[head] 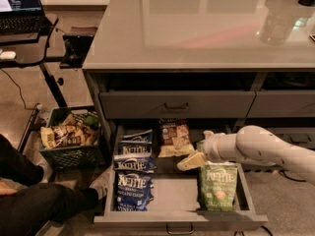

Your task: Pick brown chip bag from middle drawer and place on counter

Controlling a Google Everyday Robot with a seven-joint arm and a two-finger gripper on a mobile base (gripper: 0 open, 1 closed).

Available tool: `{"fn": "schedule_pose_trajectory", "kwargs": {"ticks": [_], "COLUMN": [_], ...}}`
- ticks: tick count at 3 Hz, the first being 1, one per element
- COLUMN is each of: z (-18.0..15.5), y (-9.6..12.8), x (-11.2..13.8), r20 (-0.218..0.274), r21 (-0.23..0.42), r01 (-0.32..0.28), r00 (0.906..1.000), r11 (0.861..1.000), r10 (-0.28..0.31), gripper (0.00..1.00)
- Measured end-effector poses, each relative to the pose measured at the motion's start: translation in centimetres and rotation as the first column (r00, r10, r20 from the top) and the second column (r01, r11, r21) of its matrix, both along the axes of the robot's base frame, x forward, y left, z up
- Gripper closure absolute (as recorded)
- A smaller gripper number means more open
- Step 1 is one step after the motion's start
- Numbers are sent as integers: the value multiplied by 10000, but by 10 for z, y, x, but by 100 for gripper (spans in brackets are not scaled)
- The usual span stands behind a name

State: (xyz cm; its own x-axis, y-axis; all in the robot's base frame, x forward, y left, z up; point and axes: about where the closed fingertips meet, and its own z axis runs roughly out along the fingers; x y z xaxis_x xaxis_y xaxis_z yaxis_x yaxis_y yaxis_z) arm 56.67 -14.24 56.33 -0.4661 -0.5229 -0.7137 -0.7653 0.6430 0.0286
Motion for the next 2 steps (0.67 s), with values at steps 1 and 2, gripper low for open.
{"fn": "schedule_pose_trajectory", "kwargs": {"ticks": [1,2], "z": [-14,-34], "y": [16,33], "x": [23,51], "r20": [642,1015], "r21": [56,501], "r01": [-218,-560], "r00": [9977,9935], "r11": [9997,9972], "r10": [214,507], "gripper": [0,0]}}
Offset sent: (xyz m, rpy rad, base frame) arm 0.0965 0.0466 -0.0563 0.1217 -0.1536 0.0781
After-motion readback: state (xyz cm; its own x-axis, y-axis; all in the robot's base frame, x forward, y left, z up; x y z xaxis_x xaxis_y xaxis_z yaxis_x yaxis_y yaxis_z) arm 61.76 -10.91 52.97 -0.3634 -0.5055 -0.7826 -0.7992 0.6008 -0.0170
